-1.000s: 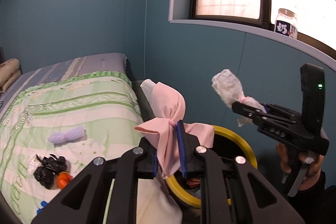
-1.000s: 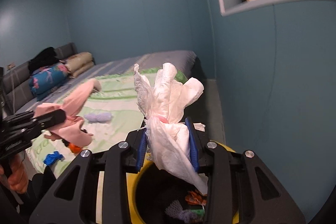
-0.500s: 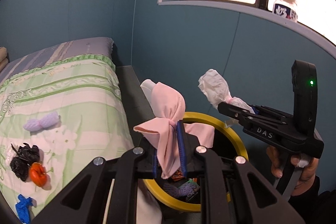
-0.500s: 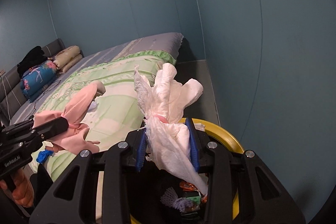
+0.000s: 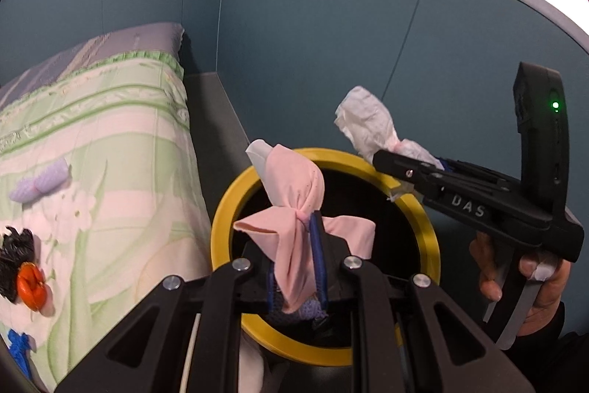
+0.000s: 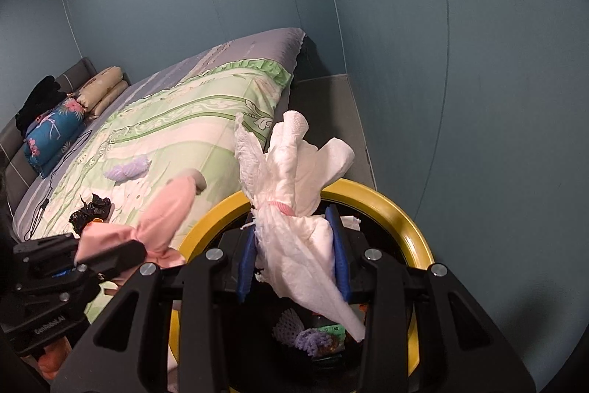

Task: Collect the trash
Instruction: 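Open both tools to drop the cloth and tissue into the bin, then move both tools back over the bed toward the blue glove and orange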

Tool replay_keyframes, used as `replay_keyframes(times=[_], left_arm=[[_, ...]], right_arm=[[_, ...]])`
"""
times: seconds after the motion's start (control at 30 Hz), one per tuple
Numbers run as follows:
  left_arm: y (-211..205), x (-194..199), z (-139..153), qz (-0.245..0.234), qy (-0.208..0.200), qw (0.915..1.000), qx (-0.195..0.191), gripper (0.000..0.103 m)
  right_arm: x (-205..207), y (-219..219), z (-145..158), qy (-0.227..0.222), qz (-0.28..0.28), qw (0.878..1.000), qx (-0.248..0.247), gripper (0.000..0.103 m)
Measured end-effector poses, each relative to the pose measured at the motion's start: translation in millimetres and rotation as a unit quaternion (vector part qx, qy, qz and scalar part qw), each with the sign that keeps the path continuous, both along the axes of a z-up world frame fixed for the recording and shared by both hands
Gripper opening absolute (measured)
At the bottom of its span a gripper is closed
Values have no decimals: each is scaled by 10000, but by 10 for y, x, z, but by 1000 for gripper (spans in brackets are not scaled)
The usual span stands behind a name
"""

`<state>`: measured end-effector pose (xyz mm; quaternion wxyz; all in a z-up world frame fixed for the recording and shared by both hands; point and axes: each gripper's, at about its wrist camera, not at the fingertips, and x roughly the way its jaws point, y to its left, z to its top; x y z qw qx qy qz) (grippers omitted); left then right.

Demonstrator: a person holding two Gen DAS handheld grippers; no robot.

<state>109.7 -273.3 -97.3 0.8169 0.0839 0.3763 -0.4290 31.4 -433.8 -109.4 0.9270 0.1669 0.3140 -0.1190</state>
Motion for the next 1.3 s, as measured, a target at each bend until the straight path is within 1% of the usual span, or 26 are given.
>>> replay_keyframes(times=[0.1,0.27,0.37,0.4,0.43,0.5,0.6,0.67,0.73,0.8,0.83,0.87,0.97,1.1,1.17,1.2,1.3], left_arm=[[8,25,-42,18,85,10000,11,15],[24,43,-20,18,17,10000,-33,15],[36,17,-1,9,-17,10000,-44,15],[39,16,1,22,-1,10000,-54,19],[70,38,-3,50,60,9999,-99,22],[117,70,-3,149,81,9998,-138,42],[232,121,23,321,59,9992,-210,53],[330,179,55,482,36,9985,-256,60],[427,203,82,623,-42,9977,-262,64],[529,233,112,774,-109,9966,-268,71],[612,258,128,877,-133,9957,-285,72],[665,261,139,929,-142,9951,-292,74],[860,320,179,1158,-206,9926,-312,75],[1146,360,247,1452,-315,9884,-327,76],[1320,368,313,1640,-457,9849,-301,78],[1390,373,338,1724,-499,9833,-299,80],[1667,391,416,1988,-570,9778,-335,83]], right_arm=[[16,-2,-3,15,4,10000,7,34],[19,-55,-6,32,35,10000,62,40],[17,-80,-16,35,-8,9999,94,41],[17,-93,-18,42,-41,9999,101,42],[17,-112,-19,38,-64,9999,140,47],[10,-143,-16,26,-116,9997,207,48],[-7,-179,-8,27,-225,9996,189,50],[-25,-187,11,-13,-266,9995,183,56],[-36,-165,44,-43,-299,9995,78,59],[-42,-148,79,-55,-360,9993,-69,60],[-48,-143,94,-73,-382,9992,-110,64],[-50,-137,111,-95,-400,9991,-132,65],[-66,-124,168,-167,-403,9989,-169,65],[-31,-24,271,-322,-254,9989,-205,65],[23,86,333,-409,-84,9988,-239,65],[81,195,389,-493,84,9983,-292,65],[203,410,476,-627,398,9966,-348,65]])
